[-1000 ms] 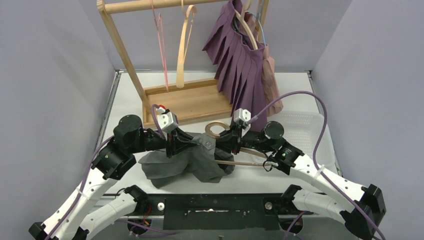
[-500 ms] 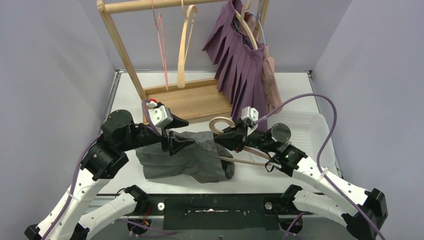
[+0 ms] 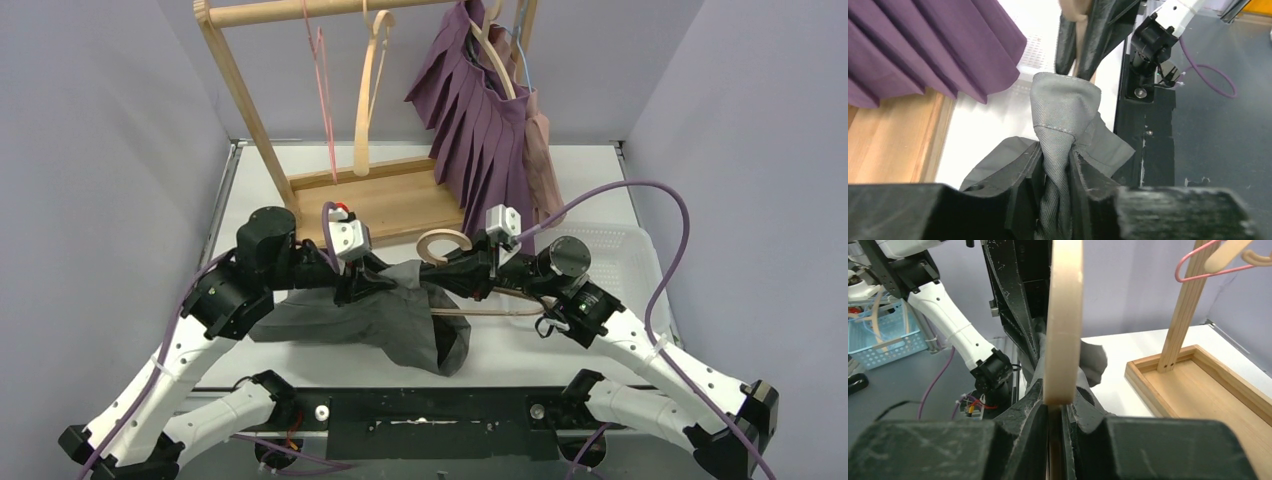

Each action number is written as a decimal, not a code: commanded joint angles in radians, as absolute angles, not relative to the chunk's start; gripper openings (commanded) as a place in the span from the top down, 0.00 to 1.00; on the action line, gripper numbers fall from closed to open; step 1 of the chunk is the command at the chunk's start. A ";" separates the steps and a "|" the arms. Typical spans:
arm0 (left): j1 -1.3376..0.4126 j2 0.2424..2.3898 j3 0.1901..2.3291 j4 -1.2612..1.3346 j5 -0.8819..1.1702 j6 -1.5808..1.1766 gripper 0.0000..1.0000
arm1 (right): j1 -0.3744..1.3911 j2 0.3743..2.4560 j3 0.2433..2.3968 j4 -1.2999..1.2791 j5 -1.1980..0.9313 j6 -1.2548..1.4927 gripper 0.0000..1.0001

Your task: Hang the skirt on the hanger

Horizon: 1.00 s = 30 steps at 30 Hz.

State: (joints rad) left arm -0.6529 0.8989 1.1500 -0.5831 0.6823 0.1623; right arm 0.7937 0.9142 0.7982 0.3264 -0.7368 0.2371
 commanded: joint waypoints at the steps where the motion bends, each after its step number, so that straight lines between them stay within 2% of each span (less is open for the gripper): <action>1: -0.638 0.867 1.226 -0.555 0.615 0.178 0.66 | 0.803 0.886 0.886 0.406 -0.781 0.231 1.00; 3: -0.638 0.888 1.253 -0.524 0.649 0.163 0.51 | 0.804 0.903 0.897 0.406 -0.798 0.233 1.00; 4: -0.638 0.906 1.268 -0.528 0.677 0.162 0.47 | 0.803 0.911 0.904 0.406 -0.803 0.234 1.00; 7: -0.638 0.962 1.310 -0.579 0.744 0.179 0.44 | 0.803 0.932 0.923 0.405 -0.815 0.231 1.00; 10: -0.638 1.002 1.325 -0.643 0.799 0.211 0.46 | 0.804 0.941 0.933 0.403 -0.831 0.230 1.00; 13: -0.640 1.029 1.324 -0.714 0.834 0.255 0.57 | 0.804 0.944 0.936 0.411 -0.846 0.232 1.00; 16: -0.640 1.042 1.320 -0.766 0.866 0.290 0.78 | 0.805 0.942 0.937 0.403 -0.852 0.229 1.00; 18: -0.641 1.041 1.314 -0.774 0.877 0.304 0.95 | 0.805 0.937 0.933 0.394 -0.845 0.227 1.00; 19: -0.640 1.036 1.312 -0.775 0.875 0.313 1.00 | 0.805 0.932 0.931 0.385 -0.835 0.227 1.00; 21: -0.640 1.012 1.302 -0.770 0.859 0.320 1.00 | 0.805 0.914 0.925 0.351 -0.798 0.226 0.99; 22: -0.640 0.998 1.297 -0.763 0.841 0.322 1.00 | 0.805 0.904 0.925 0.327 -0.775 0.224 0.93; 25: -0.640 0.924 1.261 -0.689 0.747 0.292 1.00 | 0.805 0.864 0.925 0.202 -0.697 0.198 0.65; 27: -0.640 0.855 1.215 -0.625 0.613 0.256 1.00 | 0.805 0.828 0.920 0.112 -0.626 0.183 0.36; 30: -0.640 0.749 1.161 -0.553 0.446 0.225 1.00 | 0.805 0.760 0.902 0.011 -0.498 0.175 0.26</action>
State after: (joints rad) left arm -0.6441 0.8879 1.1927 -0.7143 0.6788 0.2661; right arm 0.8051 0.8486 0.8806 0.1261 -0.6834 0.2020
